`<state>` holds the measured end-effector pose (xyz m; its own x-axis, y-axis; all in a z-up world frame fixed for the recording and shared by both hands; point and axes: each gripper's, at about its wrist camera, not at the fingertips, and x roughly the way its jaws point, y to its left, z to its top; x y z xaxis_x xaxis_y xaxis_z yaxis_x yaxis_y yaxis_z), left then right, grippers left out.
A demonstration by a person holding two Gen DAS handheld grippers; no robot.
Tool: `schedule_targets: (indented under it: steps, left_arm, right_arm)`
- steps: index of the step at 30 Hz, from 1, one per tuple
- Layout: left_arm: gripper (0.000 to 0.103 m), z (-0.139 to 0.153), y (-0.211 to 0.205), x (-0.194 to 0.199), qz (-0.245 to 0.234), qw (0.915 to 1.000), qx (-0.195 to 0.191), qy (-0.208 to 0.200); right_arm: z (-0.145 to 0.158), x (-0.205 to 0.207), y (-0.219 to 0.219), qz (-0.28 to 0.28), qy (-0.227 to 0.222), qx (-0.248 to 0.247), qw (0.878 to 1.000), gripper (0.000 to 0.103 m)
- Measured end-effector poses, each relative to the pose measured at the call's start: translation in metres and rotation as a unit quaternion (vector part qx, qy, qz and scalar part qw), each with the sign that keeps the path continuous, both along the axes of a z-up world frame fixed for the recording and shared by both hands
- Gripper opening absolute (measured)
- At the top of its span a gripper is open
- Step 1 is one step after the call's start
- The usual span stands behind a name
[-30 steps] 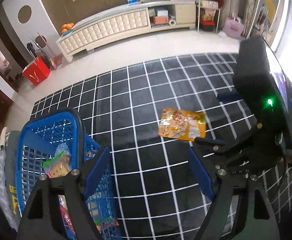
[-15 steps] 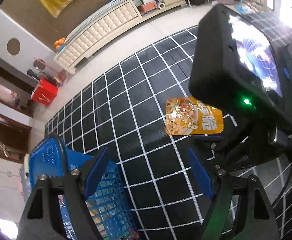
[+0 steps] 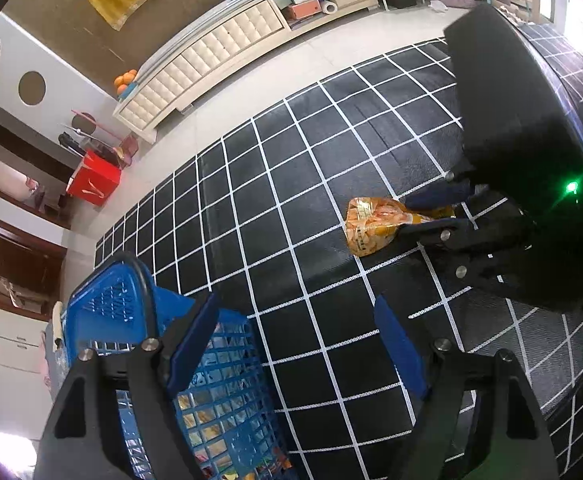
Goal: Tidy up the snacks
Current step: 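Grasp the orange snack bag with the right tool, then carry the orange snack bag over the blue basket with the right tool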
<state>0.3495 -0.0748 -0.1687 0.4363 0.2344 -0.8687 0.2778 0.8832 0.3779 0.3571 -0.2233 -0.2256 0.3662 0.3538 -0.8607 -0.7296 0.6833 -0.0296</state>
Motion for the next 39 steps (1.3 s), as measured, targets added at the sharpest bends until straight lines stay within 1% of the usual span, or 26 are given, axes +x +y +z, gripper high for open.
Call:
schedule_targets:
  steps: [2, 5, 6, 8, 13, 15, 16, 18, 21, 24, 27, 30, 32, 35, 39]
  left_arm:
    - [0.078, 0.002, 0.002, -0.001, 0.001, 1.0000, -0.003, -0.001]
    - [0.078, 0.007, 0.005, -0.004, 0.002, 0.9999, -0.012, -0.004]
    - [0.078, 0.010, 0.006, -0.006, 0.002, 0.9998, -0.017, -0.006]
    - [0.078, 0.017, 0.010, -0.009, 0.004, 0.9995, -0.031, -0.009]
    - [0.078, 0.044, 0.019, -0.025, 0.008, 0.9972, -0.071, -0.024]
    - [0.078, 0.061, 0.026, -0.036, 0.009, 0.9956, -0.085, -0.039]
    - [0.078, 0.068, 0.028, -0.040, 0.009, 0.9949, -0.089, -0.046]
    - [0.078, 0.087, 0.040, -0.053, 0.008, 0.9923, -0.106, -0.062]
    - [0.078, 0.108, 0.058, -0.070, 0.008, 0.9889, -0.124, -0.081]
    - [0.078, 0.127, 0.086, -0.090, 0.015, 0.9856, -0.133, -0.103]
    - [0.078, 0.139, 0.116, -0.101, 0.030, 0.9817, -0.148, -0.116]
    - [0.078, 0.148, 0.154, -0.113, 0.056, 0.9769, -0.159, -0.132]
    - [0.078, 0.152, 0.174, -0.121, 0.065, 0.9746, -0.163, -0.139]
    - [0.078, 0.152, 0.201, -0.133, 0.074, 0.9737, -0.159, -0.146]
    - [0.078, 0.146, 0.222, -0.145, 0.079, 0.9737, -0.153, -0.149]
  right_arm:
    - [0.001, -0.004, 0.001, -0.008, -0.005, -0.009, 1.000, 0.015]
    - [0.007, -0.008, -0.005, -0.027, 0.006, -0.010, 1.000, 0.014]
    - [0.014, -0.012, -0.008, -0.035, 0.001, -0.010, 0.999, 0.014]
    - [0.028, -0.016, -0.014, -0.050, 0.005, 0.001, 0.999, 0.014]
    - [0.080, -0.035, -0.017, -0.077, -0.023, 0.016, 0.997, 0.014]
    - [0.107, -0.047, -0.010, -0.079, -0.039, 0.016, 0.996, 0.014]
    - [0.115, -0.051, -0.007, -0.080, -0.041, 0.017, 0.996, 0.014]
    - [0.136, -0.062, 0.003, -0.080, -0.057, 0.018, 0.995, 0.014]
    - [0.166, -0.077, 0.029, -0.078, -0.074, 0.019, 0.994, 0.014]
    - [0.184, -0.086, 0.057, -0.074, -0.082, 0.020, 0.994, 0.014]
    - [0.190, -0.094, 0.086, -0.063, -0.086, 0.017, 0.994, 0.014]
    - [0.190, -0.099, 0.116, -0.049, -0.080, 0.015, 0.996, 0.014]
    - [0.188, -0.103, 0.134, -0.043, -0.077, 0.011, 0.996, 0.014]
    - [0.180, -0.104, 0.161, -0.030, -0.068, 0.003, 0.997, 0.014]
    - [0.164, -0.106, 0.199, -0.015, -0.050, -0.011, 0.999, 0.014]
